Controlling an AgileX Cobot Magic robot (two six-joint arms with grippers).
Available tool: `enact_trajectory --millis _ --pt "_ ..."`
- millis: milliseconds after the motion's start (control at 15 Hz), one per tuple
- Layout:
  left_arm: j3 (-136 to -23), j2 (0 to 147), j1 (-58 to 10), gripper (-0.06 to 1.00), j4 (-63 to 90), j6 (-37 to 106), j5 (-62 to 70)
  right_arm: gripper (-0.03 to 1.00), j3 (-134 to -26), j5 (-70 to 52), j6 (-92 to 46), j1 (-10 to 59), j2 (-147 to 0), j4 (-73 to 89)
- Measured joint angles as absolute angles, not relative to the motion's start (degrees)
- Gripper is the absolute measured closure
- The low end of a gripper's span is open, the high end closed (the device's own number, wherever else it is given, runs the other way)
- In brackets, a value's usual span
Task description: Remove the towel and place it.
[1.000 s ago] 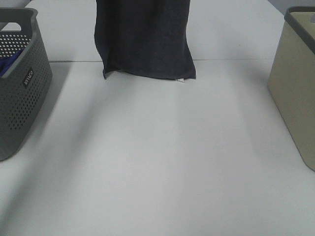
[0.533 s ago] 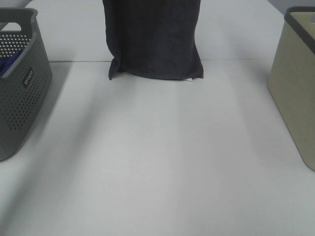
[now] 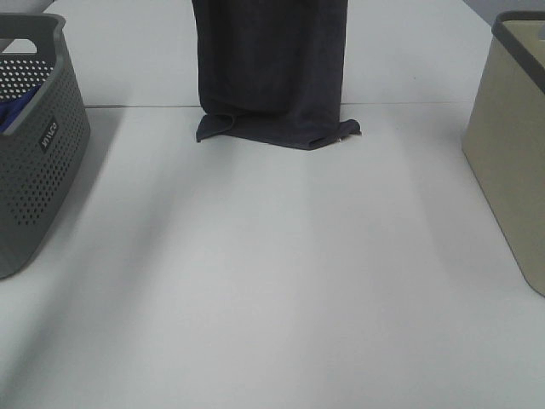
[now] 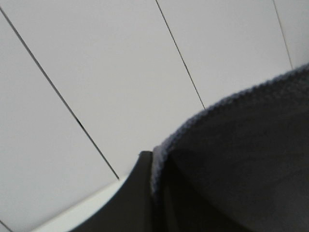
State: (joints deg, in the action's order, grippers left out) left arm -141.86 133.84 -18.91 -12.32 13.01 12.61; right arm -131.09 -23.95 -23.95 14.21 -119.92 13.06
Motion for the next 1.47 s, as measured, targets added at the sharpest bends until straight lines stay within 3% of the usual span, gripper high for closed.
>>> enact_trajectory --millis 333,667,867,1000,1467 --pt "-141.9 124.5 -21.8 0.94 -3.6 15.3 47.5 0.95 -131.1 -49.0 -20.1 14.2 -114.1 12.3" --pt "-141.8 115.0 -21.8 0.94 1.8 11.9 68.8 0.95 -131.1 -65.5 -13.4 14.3 -104.5 12.1" --pt "-137.6 111.0 -21.8 0.94 4.6 8.6 69.2 0.95 -130.9 -69.7 -11.7 14.3 -101.7 12.4" --pt "-128.3 107.0 -21.9 0.94 6.5 8.2 69.2 0.95 -128.1 -69.9 -9.7 14.3 -99.2 12.5" --pt "-97.3 81.0 -22.4 0.94 10.5 8.0 68.4 0.95 -104.4 -70.1 -7.9 15.0 -83.8 16.7"
